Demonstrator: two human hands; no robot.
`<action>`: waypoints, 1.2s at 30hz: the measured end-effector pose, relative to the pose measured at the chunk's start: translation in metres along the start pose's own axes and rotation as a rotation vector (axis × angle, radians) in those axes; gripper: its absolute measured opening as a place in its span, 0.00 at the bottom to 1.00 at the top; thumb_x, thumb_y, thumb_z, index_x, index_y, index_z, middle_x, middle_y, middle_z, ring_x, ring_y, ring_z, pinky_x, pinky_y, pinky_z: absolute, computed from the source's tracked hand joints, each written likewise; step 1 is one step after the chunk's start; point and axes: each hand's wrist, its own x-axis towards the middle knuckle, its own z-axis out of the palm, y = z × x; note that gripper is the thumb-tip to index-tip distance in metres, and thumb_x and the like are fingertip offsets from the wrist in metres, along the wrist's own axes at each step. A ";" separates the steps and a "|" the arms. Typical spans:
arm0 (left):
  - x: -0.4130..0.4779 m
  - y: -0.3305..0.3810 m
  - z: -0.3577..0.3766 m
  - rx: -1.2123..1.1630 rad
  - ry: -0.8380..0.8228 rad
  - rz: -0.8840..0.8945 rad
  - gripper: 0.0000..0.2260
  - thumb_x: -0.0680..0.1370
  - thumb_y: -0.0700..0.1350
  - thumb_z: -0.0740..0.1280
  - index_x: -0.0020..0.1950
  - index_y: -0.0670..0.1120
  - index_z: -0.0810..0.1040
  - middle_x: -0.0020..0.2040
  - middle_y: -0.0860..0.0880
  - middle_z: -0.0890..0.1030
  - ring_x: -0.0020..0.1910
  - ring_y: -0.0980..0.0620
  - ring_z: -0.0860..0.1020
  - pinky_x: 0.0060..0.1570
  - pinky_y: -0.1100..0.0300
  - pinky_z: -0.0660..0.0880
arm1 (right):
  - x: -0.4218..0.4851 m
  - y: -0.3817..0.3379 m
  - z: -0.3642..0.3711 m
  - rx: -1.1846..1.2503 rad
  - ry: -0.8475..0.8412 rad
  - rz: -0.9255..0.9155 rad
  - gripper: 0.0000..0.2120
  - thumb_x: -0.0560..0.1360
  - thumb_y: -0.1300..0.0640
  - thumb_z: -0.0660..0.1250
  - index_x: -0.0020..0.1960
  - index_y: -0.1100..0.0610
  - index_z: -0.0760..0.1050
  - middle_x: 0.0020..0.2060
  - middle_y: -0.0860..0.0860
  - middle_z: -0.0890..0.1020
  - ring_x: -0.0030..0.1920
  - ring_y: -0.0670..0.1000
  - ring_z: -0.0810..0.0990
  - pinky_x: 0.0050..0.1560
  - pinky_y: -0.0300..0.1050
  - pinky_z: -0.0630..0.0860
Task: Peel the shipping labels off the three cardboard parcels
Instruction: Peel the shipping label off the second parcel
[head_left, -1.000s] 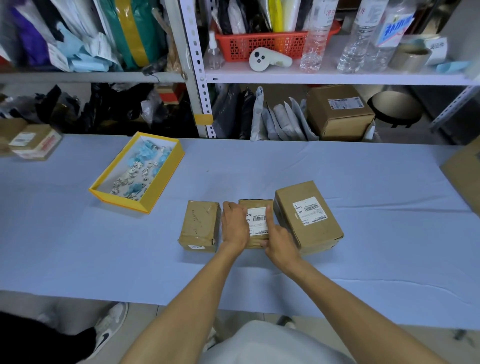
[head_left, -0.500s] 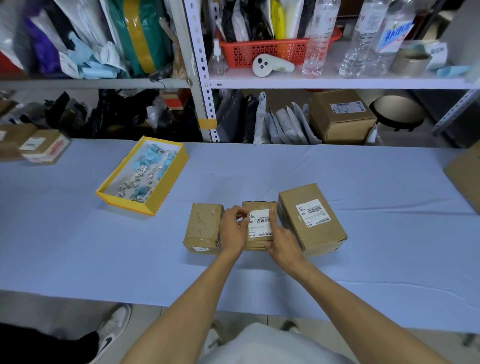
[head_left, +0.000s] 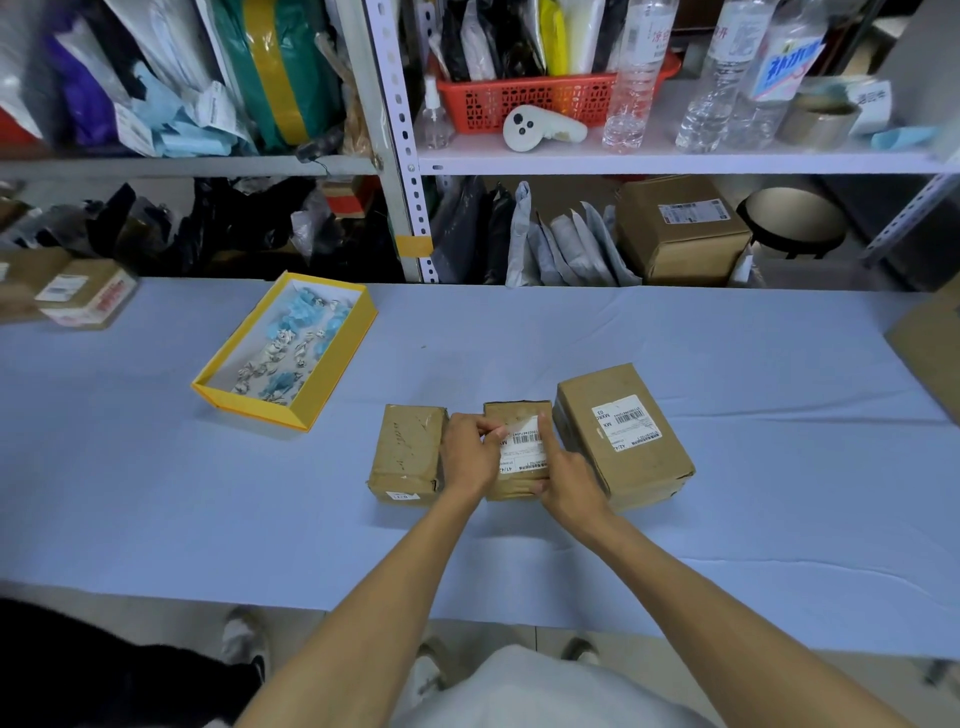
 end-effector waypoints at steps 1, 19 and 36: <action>-0.002 0.000 0.000 -0.025 0.004 0.004 0.10 0.76 0.42 0.69 0.37 0.53 0.74 0.53 0.47 0.80 0.53 0.50 0.79 0.55 0.55 0.75 | -0.001 -0.001 -0.002 0.012 0.002 0.007 0.46 0.74 0.64 0.65 0.79 0.51 0.36 0.53 0.58 0.80 0.49 0.57 0.79 0.45 0.45 0.74; -0.014 -0.013 0.005 -0.233 0.042 0.066 0.17 0.73 0.32 0.70 0.61 0.43 0.79 0.58 0.46 0.80 0.57 0.52 0.78 0.46 0.76 0.74 | -0.014 -0.008 -0.013 0.270 0.080 0.026 0.50 0.71 0.66 0.70 0.79 0.48 0.40 0.61 0.52 0.79 0.58 0.55 0.80 0.56 0.50 0.77; -0.002 -0.006 0.003 -0.134 0.026 -0.063 0.03 0.72 0.44 0.74 0.41 0.46 0.83 0.46 0.50 0.85 0.48 0.52 0.81 0.50 0.59 0.76 | -0.014 0.007 -0.016 0.487 -0.039 -0.005 0.57 0.65 0.70 0.76 0.79 0.48 0.42 0.58 0.49 0.75 0.50 0.50 0.80 0.42 0.31 0.79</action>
